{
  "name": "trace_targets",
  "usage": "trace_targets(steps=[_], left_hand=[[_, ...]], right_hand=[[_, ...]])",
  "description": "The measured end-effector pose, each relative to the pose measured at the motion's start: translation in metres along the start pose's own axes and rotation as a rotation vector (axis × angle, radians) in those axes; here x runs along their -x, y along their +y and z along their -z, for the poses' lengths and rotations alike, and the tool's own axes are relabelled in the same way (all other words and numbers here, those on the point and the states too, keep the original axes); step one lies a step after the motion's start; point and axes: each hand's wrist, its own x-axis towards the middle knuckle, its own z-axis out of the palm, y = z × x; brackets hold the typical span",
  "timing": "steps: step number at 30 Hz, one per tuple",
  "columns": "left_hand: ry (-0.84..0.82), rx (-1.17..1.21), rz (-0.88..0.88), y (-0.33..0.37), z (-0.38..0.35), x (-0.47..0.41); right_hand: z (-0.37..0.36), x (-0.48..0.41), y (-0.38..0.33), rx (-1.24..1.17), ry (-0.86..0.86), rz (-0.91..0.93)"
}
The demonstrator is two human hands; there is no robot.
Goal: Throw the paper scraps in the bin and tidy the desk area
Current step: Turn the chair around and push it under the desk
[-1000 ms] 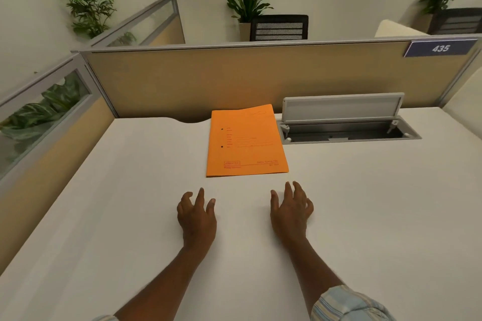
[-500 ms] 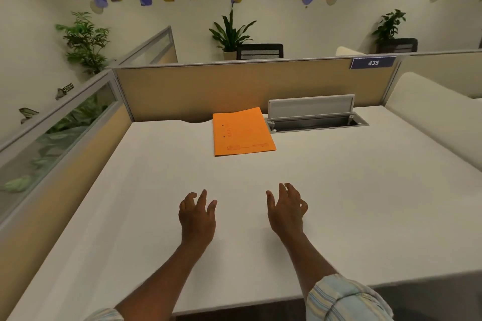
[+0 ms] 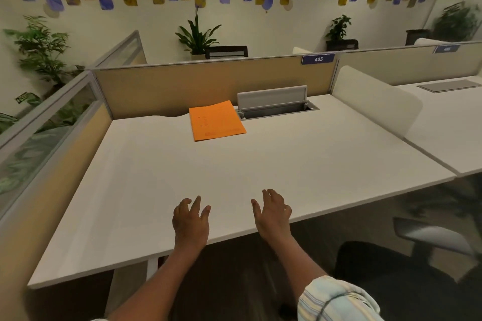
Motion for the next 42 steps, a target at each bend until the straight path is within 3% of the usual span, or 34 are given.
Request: trace_targets(steps=[12,28,35,42], left_hand=[[-0.077,0.005,0.028,0.007,-0.007,0.063],[-0.004,-0.068,-0.043,0.072,-0.029,0.140],[-0.182,0.065,-0.002,0.115,-0.034,0.207],[-0.243,0.059,0.025,0.153,-0.047,0.286]], right_hand=[[0.020,0.066,0.045,-0.008,-0.068,0.000],[0.074,0.104,0.122,-0.060,-0.074,0.076],[0.106,0.148,0.177,-0.020,-0.075,0.080],[0.134,0.206,0.237,0.047,-0.083,0.081]])
